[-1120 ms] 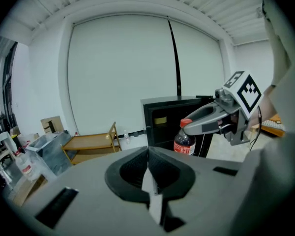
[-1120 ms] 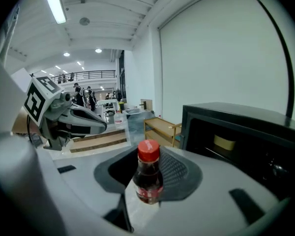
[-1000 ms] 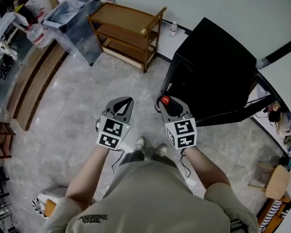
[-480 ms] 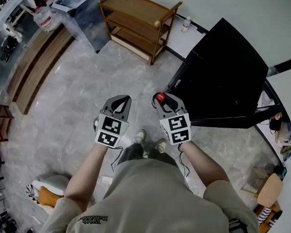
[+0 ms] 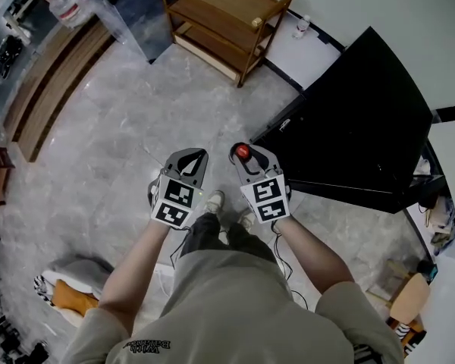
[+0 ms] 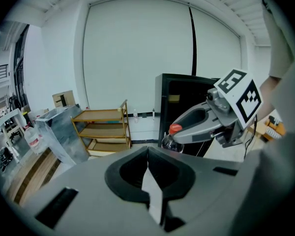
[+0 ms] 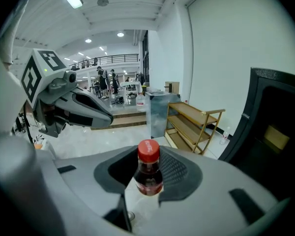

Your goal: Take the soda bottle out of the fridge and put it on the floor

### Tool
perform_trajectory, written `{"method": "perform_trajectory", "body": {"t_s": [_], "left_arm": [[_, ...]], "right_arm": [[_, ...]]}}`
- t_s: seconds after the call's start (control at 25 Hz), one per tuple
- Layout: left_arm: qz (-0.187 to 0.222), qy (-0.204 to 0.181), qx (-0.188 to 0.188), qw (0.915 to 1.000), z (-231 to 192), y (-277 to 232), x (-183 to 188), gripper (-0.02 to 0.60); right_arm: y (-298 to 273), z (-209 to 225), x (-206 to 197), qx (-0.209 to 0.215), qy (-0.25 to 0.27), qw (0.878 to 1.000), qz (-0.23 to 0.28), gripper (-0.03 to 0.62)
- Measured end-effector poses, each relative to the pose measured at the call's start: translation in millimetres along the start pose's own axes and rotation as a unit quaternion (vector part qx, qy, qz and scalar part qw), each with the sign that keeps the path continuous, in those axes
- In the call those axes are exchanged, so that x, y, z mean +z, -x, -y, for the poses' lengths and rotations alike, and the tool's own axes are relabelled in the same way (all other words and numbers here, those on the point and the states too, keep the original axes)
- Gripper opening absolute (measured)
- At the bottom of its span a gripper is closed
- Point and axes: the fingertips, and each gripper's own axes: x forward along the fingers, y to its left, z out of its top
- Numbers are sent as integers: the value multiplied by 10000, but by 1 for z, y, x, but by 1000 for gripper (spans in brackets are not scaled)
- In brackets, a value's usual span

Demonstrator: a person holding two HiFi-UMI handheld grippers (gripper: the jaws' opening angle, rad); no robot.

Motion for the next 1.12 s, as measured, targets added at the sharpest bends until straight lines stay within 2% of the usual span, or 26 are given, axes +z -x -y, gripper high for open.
{"method": "perform_trajectory", "body": {"t_s": [0.52,1.12], "left_arm": [[-593,341,-259,9973,-15,-71,-91,6],[-1207,633,-800,9874,5,-167,-230,6]], "right_arm": [[-80,-1,-76,170,112,9983,-549,112],[-178,-24,-216,189,-156,9924,-1209,112]]}}
